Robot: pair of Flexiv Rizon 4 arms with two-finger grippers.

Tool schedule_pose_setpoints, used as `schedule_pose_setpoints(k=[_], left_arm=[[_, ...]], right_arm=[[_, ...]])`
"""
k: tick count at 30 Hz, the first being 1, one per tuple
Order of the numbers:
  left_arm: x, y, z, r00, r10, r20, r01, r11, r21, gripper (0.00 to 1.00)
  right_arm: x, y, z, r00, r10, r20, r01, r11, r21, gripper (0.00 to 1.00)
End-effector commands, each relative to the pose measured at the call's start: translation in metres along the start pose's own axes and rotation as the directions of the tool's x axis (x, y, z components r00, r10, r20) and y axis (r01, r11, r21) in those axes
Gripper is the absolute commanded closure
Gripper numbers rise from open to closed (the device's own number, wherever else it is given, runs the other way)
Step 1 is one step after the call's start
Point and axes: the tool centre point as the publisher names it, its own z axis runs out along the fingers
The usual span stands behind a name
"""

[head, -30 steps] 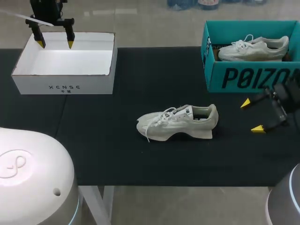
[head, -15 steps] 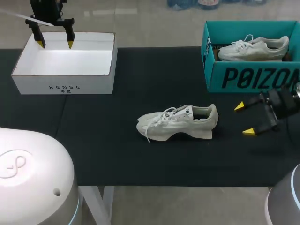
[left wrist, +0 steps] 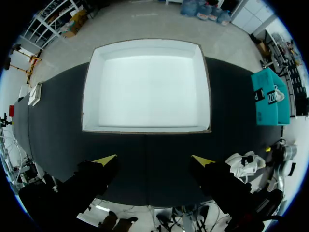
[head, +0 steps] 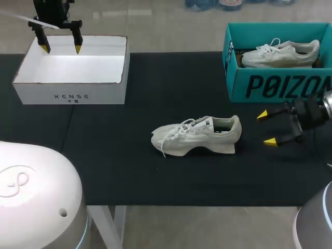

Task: Take the shoe out of the shoebox, open the shoe tongue, remove and reinsert the insole, then place the shoe into the shoebox

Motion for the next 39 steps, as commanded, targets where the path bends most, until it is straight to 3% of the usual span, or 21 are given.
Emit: schedule_pose_setpoints(k=[1, 24, 39], left_arm=[[0.0, 0.0, 0.0, 1.0, 0.0, 0.0, 0.0, 1.0, 0.0, 0.0], [0.0, 0.0, 0.0, 1.0, 0.0, 0.0, 0.0, 1.0, 0.0, 0.0], [0.0, 0.0, 0.0, 1.0, 0.0, 0.0, 0.0, 1.0, 0.0, 0.0]], right_arm=[[-0.004, -0.007, 0.01, 1.0, 0.009, 0.008, -0.008, 1.0, -0.017, 0.0], [-0.001, 0.015, 0.063, 1.0, 0.023, 0.02, -0.021, 0.997, -0.079, 0.0], [0.009, 0.021, 0.086, 0.999, 0.035, 0.018, -0.032, 0.991, -0.133, 0.0]])
